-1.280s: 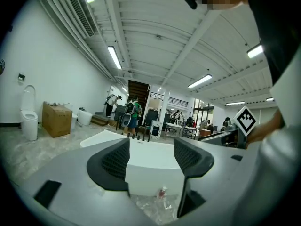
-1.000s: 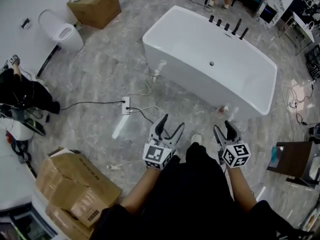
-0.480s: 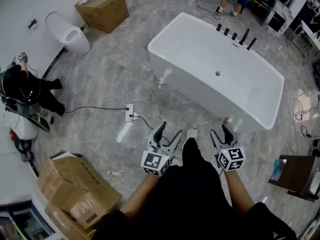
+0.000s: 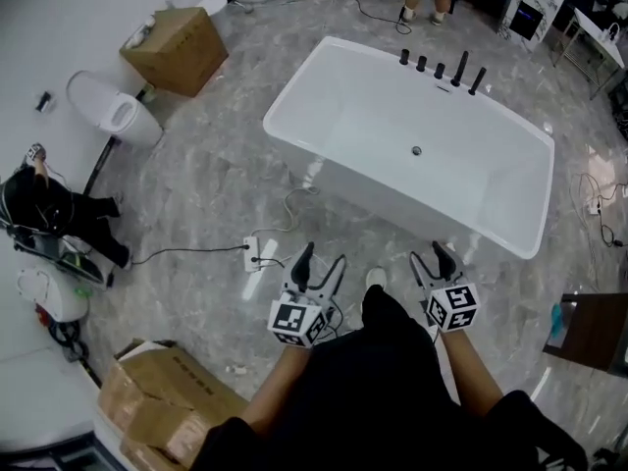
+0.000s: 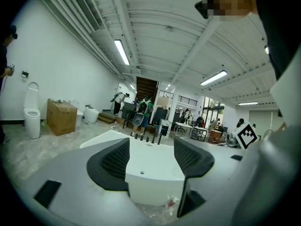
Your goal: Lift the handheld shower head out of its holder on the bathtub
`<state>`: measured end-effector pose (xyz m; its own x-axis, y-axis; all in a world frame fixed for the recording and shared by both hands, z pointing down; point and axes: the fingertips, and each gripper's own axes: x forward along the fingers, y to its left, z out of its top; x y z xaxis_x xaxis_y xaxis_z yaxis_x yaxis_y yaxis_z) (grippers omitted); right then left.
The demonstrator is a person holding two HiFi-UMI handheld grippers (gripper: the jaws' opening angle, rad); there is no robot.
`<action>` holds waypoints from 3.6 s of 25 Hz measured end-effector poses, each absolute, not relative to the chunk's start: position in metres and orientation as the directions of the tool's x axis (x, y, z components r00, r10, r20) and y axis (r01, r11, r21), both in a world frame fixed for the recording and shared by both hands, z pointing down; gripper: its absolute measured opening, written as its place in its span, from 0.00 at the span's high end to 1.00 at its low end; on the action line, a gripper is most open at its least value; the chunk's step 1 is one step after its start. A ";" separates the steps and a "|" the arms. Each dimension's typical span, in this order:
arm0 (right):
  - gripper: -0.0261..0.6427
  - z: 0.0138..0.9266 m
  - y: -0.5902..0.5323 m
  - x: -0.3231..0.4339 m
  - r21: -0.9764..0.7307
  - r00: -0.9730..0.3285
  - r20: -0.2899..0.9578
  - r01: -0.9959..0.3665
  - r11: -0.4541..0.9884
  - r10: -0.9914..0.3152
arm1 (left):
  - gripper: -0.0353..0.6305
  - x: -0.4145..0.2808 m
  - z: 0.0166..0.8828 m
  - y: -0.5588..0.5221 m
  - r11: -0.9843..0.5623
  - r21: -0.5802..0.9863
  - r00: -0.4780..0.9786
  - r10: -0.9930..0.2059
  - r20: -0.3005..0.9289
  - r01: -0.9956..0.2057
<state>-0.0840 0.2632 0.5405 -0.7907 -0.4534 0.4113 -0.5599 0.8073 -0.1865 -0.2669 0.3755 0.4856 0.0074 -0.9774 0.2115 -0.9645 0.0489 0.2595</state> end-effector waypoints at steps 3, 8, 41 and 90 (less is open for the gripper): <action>0.64 0.538 0.226 -0.076 -0.203 -0.785 0.390 -0.582 0.787 -0.480 | 0.54 -0.266 0.485 0.337 0.027 0.249 0.028 -0.976 0.216 -0.968; 0.64 0.532 0.179 -0.064 -0.209 -0.780 0.374 -0.598 0.774 -0.502 | 0.54 -0.258 0.478 0.281 -0.015 0.225 0.063 -0.976 0.208 -0.974; 0.64 0.545 0.048 -0.062 -0.177 -0.636 0.432 -0.755 0.631 -0.639 | 0.54 -0.293 0.509 0.100 -0.151 0.267 0.218 -0.945 0.244 -0.952; 0.64 0.540 -0.118 -0.085 -0.131 -0.278 0.490 -0.960 0.246 -0.826 | 0.54 -0.282 0.561 -0.187 -0.571 0.379 0.670 -0.709 0.219 -0.728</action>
<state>-0.0854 -0.1184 0.5403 -0.2783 -0.8258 0.4905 -0.9604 0.2459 -0.1310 -0.2820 -0.1875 0.5607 0.6702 -0.7093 0.2185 -0.7281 -0.5712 0.3789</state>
